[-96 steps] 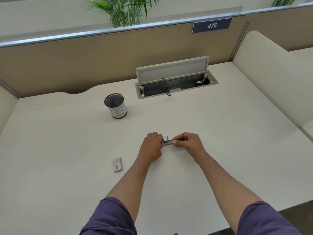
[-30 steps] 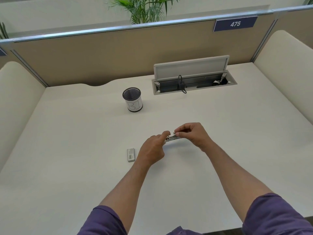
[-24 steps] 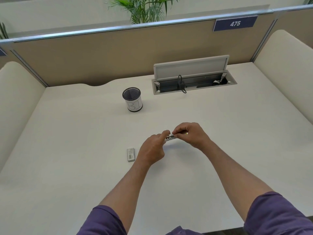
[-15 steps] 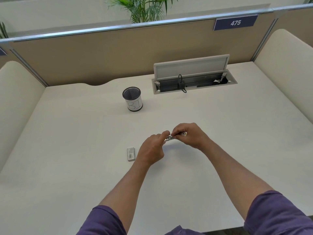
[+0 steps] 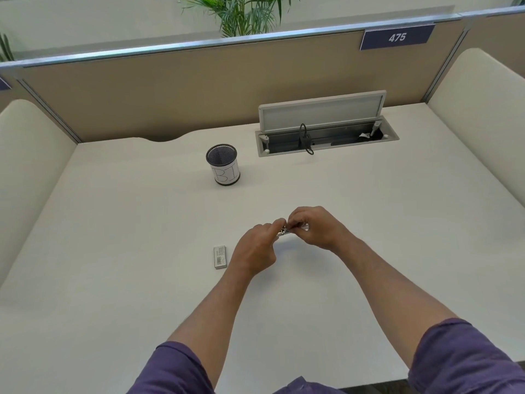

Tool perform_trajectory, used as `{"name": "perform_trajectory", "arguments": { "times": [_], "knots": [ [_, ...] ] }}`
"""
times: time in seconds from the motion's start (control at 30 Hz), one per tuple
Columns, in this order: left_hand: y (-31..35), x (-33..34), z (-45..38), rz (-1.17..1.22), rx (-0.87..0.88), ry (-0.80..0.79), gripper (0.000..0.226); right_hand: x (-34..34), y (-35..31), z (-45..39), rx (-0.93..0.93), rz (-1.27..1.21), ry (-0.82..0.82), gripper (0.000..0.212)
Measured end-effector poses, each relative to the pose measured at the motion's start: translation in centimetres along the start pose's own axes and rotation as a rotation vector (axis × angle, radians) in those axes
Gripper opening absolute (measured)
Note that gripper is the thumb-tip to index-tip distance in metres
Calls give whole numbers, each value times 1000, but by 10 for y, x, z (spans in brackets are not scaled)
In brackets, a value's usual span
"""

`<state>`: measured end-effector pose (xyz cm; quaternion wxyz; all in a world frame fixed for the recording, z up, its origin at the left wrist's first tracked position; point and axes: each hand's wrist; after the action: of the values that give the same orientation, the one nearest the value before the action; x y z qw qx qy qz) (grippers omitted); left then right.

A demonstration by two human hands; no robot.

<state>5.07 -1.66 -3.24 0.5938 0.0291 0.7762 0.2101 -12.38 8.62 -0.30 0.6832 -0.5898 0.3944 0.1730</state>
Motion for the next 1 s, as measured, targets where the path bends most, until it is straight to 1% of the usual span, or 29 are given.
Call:
{"name": "perform_trajectory", "arguments": {
  "times": [0.1, 0.33, 0.5, 0.63, 0.73, 0.8, 0.87, 0.93, 1.0],
  "knots": [
    [1, 0, -1, 8, -4, -12, 53, 0, 2, -1, 7, -8, -4, 7],
    [1, -1, 2, 30, -23, -7, 51, -1, 14, 3, 29, 2, -7, 12],
    [1, 0, 4, 5, -26, 0, 57, -1, 18, 8, 25, 28, 109, 12],
    [1, -1, 2, -22, -18, 12, 61, 1, 18, 8, -52, 82, 149, 19],
    [-1, 0, 1, -53, 2, 24, 66, 1, 23, 6, -60, 145, 217, 8],
    [-3, 2, 2, -62, 15, 46, 70, 0, 28, 5, 25, 144, 303, 8],
    [-5, 3, 1, -75, 30, 68, 73, 0, 33, 5, 150, 88, 338, 6],
    [-7, 3, 0, -110, 54, 86, 73, 1, 36, 5, 277, -41, 308, 15],
    [-6, 4, -2, -164, 66, 103, 72, 0, 35, 5, 423, -231, 254, 19]
  ]
}}
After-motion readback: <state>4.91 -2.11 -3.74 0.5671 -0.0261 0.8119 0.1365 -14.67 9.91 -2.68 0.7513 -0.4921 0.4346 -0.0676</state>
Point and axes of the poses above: each hand's wrist, its own z-axis away from the middle knuckle, its own x-axis out of the palm, y = z × x, and after that the axes turned 10 degrees about x, right-handed
